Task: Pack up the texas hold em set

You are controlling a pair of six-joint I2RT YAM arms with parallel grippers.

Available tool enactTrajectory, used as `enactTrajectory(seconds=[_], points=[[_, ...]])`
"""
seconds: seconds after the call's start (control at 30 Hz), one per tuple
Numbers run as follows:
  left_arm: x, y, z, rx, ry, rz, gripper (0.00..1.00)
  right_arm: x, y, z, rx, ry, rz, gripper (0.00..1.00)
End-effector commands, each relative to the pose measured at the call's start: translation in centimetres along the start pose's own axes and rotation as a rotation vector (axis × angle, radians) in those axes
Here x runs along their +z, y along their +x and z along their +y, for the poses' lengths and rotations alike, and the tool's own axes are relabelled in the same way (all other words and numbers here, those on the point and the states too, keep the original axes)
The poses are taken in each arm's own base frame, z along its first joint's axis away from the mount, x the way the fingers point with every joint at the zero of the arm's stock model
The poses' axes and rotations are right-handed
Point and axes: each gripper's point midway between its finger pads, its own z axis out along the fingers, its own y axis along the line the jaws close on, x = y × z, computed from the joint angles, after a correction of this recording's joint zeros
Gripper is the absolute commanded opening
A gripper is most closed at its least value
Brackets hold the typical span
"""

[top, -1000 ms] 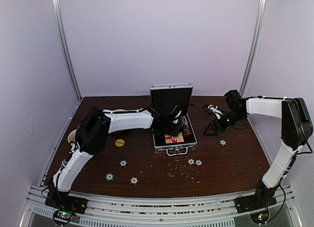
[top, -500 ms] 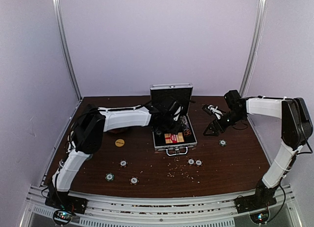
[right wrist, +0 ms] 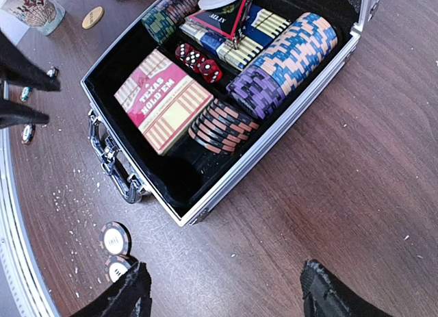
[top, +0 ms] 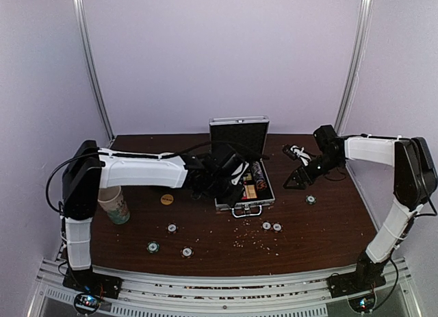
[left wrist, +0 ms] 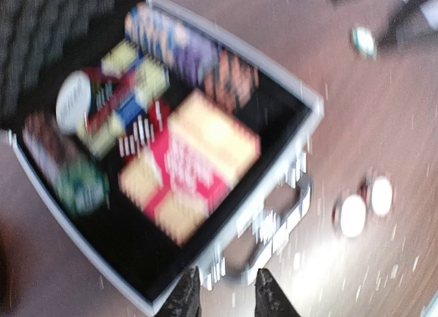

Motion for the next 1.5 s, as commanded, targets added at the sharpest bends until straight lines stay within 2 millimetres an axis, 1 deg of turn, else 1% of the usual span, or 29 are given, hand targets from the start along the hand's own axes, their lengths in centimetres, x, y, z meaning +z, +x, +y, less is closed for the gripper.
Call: enactTrajectory(seconds=[0.0, 0.13, 0.2, 0.3, 0.37, 0.4, 0.43, 0.5, 0.57, 0.63, 0.7, 0.83, 0.9, 0.97, 1.07, 1.17, 1.27, 1.4, 1.47], points=[[-3.3, 3.6, 1.3, -0.026, -0.038, 0.046, 0.29, -1.1, -0.4, 0.0, -0.038, 0.024, -0.042, 0.76], [-6.2, 8.1, 3.0, -0.069, -0.074, 0.105, 0.32, -1.5, -0.1, -0.8, -0.02, 0.041, -0.052, 0.75], [-7.6, 9.9, 4.0, -0.083, -0.105, 0.122, 0.34, -2.1, -0.4, -1.0, -0.015, 0.044, -0.077, 0.75], [-9.1, 12.2, 5.3, -0.105, -0.151, 0.152, 0.39, -3.0, -0.8, -1.4, -0.013, 0.069, -0.109, 0.75], [-9.7, 13.6, 5.9, -0.111, -0.17, 0.183, 0.42, -3.4, -0.8, -1.8, -0.006, 0.084, -0.13, 0.75], [-9.7, 14.5, 6.3, -0.114, -0.182, 0.21, 0.44, -3.7, -0.7, -2.2, 0.006, 0.089, -0.143, 0.75], [-9.8, 15.0, 6.5, -0.118, -0.186, 0.231, 0.44, -3.9, -0.7, -2.5, 0.018, 0.091, -0.157, 0.75], [-9.7, 16.4, 7.2, -0.121, -0.212, 0.286, 0.46, -4.3, -0.3, -2.9, 0.051, 0.078, -0.188, 0.75], [-9.5, 17.2, 7.8, -0.135, -0.224, 0.318, 0.51, -5.0, 0.1, -3.8, 0.08, 0.079, -0.22, 0.75], [-9.2, 17.2, 8.2, -0.153, -0.223, 0.324, 0.54, -5.6, 0.3, -4.6, 0.09, 0.102, -0.228, 0.74], [-9.2, 17.0, 8.4, -0.162, -0.23, 0.318, 0.56, -5.9, 0.1, -4.9, 0.087, 0.117, -0.229, 0.75], [-9.5, 16.5, 9.5, -0.186, -0.256, 0.311, 0.62, -6.5, -1.0, -4.2, 0.092, 0.095, -0.273, 0.74], [-9.8, 16.1, 10.7, -0.212, -0.284, 0.309, 0.65, -6.5, -1.6, -3.9, 0.089, 0.091, -0.282, 0.74], [-9.8, 15.3, 12.0, -0.249, -0.304, 0.293, 0.67, -6.3, -2.2, -3.3, 0.072, 0.096, -0.274, 0.75], [-9.6, 14.1, 15.1, -0.312, -0.364, 0.277, 0.67, -6.6, -2.9, -2.7, 0.061, 0.111, -0.284, 0.74], [-8.6, 13.4, 17.2, -0.346, -0.385, 0.303, 0.68, -7.4, -3.4, -2.4, 0.049, 0.127, -0.294, 0.75], [-7.3, 13.3, 18.5, -0.366, -0.395, 0.344, 0.68, -7.7, -3.5, -2.3, 0.043, 0.136, -0.299, 0.75], [-6.2, 13.1, 18.6, -0.395, -0.351, 0.37, 0.71, -7.1, -3.7, -2.1, 0.056, 0.11, -0.285, 0.75], [-5.7, 13.3, 18.9, -0.398, -0.342, 0.384, 0.72, -6.8, -3.6, -1.9, 0.054, 0.103, -0.278, 0.75]])
